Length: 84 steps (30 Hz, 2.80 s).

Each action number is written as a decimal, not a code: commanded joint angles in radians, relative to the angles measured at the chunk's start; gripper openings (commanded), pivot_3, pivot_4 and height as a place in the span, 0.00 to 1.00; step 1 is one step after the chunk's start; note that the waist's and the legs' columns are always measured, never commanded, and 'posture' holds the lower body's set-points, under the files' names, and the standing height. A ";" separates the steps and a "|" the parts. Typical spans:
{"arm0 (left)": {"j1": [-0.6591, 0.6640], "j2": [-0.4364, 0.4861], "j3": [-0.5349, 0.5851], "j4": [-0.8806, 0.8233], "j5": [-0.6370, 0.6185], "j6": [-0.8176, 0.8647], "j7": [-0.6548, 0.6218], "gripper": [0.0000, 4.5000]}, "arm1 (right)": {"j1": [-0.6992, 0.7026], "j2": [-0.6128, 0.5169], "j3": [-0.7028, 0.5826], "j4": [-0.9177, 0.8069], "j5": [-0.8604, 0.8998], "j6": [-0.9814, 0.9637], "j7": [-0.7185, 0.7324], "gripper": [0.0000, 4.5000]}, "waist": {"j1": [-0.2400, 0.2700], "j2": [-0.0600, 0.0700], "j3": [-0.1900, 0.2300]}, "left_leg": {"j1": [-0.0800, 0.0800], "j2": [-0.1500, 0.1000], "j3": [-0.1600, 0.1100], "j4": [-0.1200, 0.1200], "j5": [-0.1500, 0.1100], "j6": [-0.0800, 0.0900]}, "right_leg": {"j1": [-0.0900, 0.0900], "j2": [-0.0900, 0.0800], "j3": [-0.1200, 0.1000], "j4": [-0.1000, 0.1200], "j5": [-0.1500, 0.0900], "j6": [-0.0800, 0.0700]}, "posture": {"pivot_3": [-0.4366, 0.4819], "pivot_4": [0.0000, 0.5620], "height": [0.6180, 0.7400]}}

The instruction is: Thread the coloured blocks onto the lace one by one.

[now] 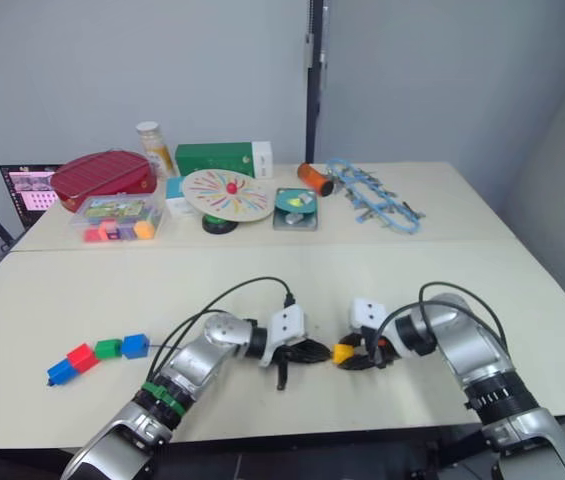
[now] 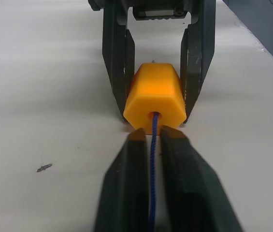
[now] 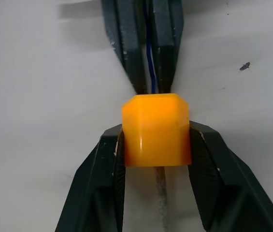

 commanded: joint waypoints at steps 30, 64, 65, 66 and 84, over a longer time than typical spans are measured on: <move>-0.094 -0.103 -0.003 0.216 0.068 -0.236 0.001 0.29 | 0.166 -0.129 -0.100 -0.176 0.050 0.000 -0.159 0.95 | 0.002 0.000 0.000 | -0.002 0.000 0.000 0.002 -0.001 0.001 | 0.000 -0.001 0.000 0.000 0.000 0.000 | 0.48 0.27 1.00; 0.419 0.623 0.416 -0.255 -0.126 -0.123 -0.106 0.29 | -0.026 -0.034 0.025 0.011 0.012 -0.011 -0.047 0.00 | -0.024 0.000 0.000 | 0.003 0.002 -0.001 -0.004 0.000 -0.001 | -0.001 0.000 0.001 0.001 0.000 -0.001 | 0.48 0.27 1.00; 0.442 0.656 0.439 -0.243 -0.133 -0.136 -0.116 0.29 | -0.027 -0.034 0.026 0.012 0.012 -0.012 -0.045 0.00 | -0.026 0.000 0.000 | 0.003 0.002 -0.001 -0.004 0.000 -0.001 | -0.001 0.000 0.001 0.001 0.000 -0.001 | 0.48 0.27 1.00; 0.461 0.683 0.461 -0.227 -0.140 -0.149 -0.122 0.29 | -0.027 -0.034 0.026 0.011 0.012 -0.011 -0.045 0.00 | -0.027 0.000 0.000 | 0.003 0.003 0.000 -0.005 0.000 -0.002 | -0.002 0.000 0.001 0.001 -0.001 -0.002 | 0.48 0.27 1.00; 0.278 0.922 0.362 -0.255 -0.067 -0.002 -0.305 0.94 | 0.011 -0.027 0.025 -0.040 0.020 0.016 -0.068 0.00 | -0.023 0.000 0.000 | 0.004 0.002 0.000 -0.006 0.000 -0.002 | -0.001 0.001 -0.001 0.003 -0.002 -0.004 | 0.48 0.27 1.00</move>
